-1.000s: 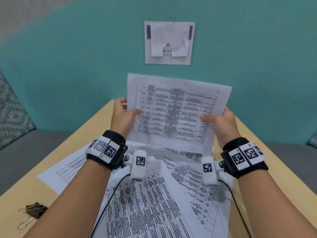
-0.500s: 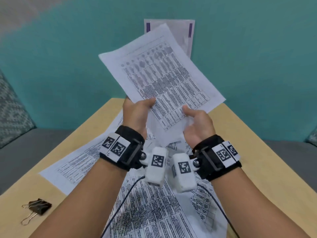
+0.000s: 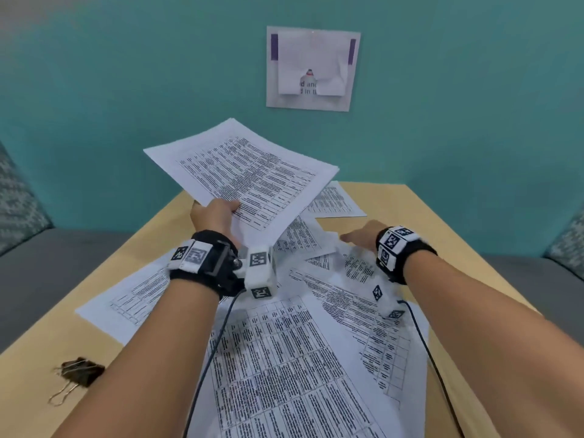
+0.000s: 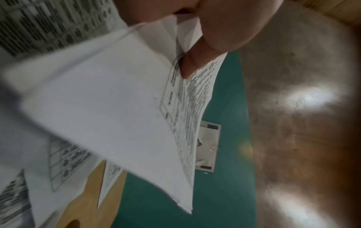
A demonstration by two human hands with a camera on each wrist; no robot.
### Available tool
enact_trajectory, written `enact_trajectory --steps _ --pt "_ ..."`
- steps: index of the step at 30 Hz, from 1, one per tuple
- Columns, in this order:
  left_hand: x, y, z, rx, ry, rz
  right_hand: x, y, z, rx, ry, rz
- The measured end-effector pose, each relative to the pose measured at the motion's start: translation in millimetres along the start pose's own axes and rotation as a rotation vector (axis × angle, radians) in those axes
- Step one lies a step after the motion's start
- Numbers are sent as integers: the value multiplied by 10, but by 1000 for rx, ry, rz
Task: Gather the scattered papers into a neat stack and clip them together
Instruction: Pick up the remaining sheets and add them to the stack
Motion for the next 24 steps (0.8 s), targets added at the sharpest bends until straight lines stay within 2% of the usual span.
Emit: enact_trajectory --steps 3,8,16,22,24 --pt "-60 -65 67 24 -14 -24 -103 169 82 -2 40 -180" --pt "-85 -185 151 63 -61 7 -393 430 83 -96 -25 -398" --pt "-27 -390 354 119 -75 11 -517 482 106 -244 -14 -485" --pt "-67 -510 420 147 -133 44 -552 301 72 -127 -87 -493" --pt "-123 -533 431 104 -145 101 -576 195 93 -61 -131 -526"
Point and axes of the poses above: each hand's wrist, its own z-axis towards the middle knuckle, its own y-axis out of the palm, x = y × z, the point moved 9 cm from there along z, towards the middle knuckle, and after that the axes turned 8 degrees about y, right-handed, at the moved point
